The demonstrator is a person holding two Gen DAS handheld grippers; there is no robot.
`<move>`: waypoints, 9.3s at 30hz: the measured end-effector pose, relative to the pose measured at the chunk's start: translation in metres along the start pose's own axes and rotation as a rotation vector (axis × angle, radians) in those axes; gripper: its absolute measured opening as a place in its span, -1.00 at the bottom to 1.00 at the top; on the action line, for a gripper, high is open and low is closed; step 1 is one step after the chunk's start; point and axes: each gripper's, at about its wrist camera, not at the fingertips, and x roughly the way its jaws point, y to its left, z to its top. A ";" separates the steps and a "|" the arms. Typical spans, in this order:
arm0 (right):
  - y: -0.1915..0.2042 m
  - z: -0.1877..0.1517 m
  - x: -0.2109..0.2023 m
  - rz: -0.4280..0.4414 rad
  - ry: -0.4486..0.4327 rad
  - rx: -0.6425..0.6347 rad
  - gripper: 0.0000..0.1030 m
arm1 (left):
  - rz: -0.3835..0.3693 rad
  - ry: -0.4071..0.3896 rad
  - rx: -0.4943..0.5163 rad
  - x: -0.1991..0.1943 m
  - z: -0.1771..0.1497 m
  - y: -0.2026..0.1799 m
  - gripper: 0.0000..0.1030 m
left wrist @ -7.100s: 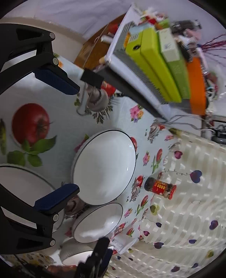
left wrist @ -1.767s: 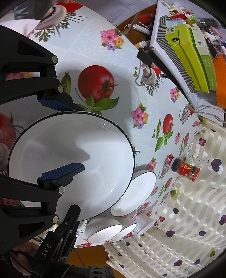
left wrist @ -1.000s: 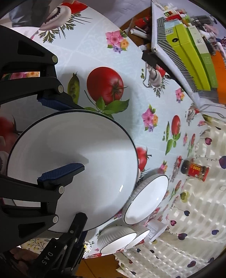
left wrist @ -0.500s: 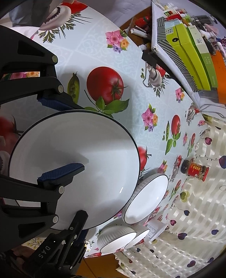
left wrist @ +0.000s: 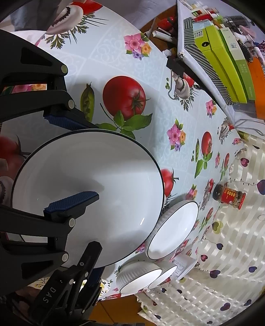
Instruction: Organize plates and bowls
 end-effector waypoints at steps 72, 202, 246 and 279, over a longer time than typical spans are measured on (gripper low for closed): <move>-0.116 0.162 0.018 -0.226 -0.063 -0.015 0.04 | -0.190 0.030 0.139 0.053 0.147 -0.046 0.13; -0.107 0.132 0.085 0.027 0.064 0.467 -0.61 | -0.094 0.101 0.094 0.117 0.179 0.034 0.13; -0.092 0.139 0.053 0.067 -0.008 0.399 -0.72 | -0.119 -0.001 0.123 0.078 0.174 0.015 -0.70; -0.047 0.039 -0.035 0.124 -0.026 0.388 -0.72 | -0.129 -0.047 0.137 -0.010 0.076 0.005 -0.70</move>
